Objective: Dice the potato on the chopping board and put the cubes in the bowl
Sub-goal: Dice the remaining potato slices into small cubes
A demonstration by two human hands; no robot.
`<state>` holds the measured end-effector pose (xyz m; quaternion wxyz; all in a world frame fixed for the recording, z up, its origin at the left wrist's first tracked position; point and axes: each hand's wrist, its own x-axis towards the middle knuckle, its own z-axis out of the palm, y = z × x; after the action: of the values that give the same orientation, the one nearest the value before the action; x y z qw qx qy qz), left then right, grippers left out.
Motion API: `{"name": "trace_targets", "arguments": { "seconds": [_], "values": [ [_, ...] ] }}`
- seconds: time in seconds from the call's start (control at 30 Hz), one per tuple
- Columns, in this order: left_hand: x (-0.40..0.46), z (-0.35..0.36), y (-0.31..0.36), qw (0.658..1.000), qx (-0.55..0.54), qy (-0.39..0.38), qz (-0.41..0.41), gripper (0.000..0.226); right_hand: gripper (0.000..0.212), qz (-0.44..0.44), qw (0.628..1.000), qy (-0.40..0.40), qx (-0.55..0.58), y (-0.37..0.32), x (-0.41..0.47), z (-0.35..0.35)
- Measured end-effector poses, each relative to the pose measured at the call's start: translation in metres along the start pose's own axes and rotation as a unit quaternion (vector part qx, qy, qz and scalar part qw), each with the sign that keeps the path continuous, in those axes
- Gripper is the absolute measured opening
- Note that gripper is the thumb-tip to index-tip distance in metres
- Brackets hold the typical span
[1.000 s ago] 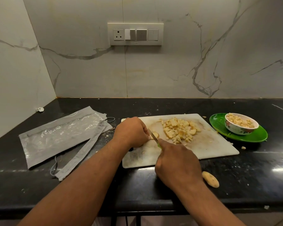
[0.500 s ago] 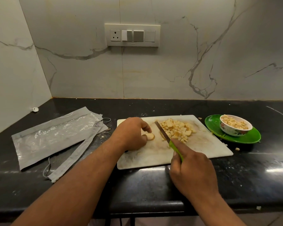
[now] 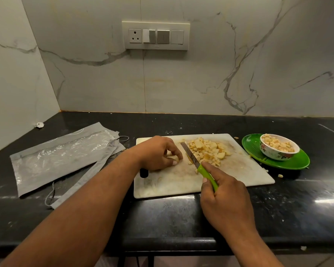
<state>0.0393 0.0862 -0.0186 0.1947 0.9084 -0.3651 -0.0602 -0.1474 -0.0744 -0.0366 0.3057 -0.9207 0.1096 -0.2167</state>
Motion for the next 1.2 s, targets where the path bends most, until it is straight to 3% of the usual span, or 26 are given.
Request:
{"name": "trace_targets", "arguments": {
  "seconds": [0.3,0.37,0.43,0.6,0.8,1.2],
  "values": [
    [-0.001,0.016,0.009,0.977,-0.046,0.129,-0.162,0.012,0.044,-0.002,1.000,-0.016,-0.008,0.000,0.002,-0.002],
    [-0.007,0.013,0.004,0.972,-0.100,0.138,-0.161,0.012,0.044,-0.007,1.000,-0.024,-0.012,0.000,0.002,-0.001],
    [-0.014,0.004,-0.006,0.971,-0.132,0.146,-0.137,0.027,0.043,-0.008,0.999,-0.030,-0.020,0.001,0.002,0.000],
    [-0.022,-0.004,-0.018,0.990,-0.090,0.054,-0.097,0.041,0.046,-0.007,0.998,-0.048,-0.044,-0.001,0.003,0.001],
    [-0.017,0.003,-0.016,0.989,-0.089,0.085,-0.085,0.024,0.051,-0.009,0.993,-0.081,-0.087,-0.011,0.011,0.005],
    [-0.013,0.005,-0.004,0.984,-0.077,0.089,-0.131,0.021,0.059,-0.037,0.984,-0.109,-0.133,-0.030,-0.013,0.021]
  ]
}}
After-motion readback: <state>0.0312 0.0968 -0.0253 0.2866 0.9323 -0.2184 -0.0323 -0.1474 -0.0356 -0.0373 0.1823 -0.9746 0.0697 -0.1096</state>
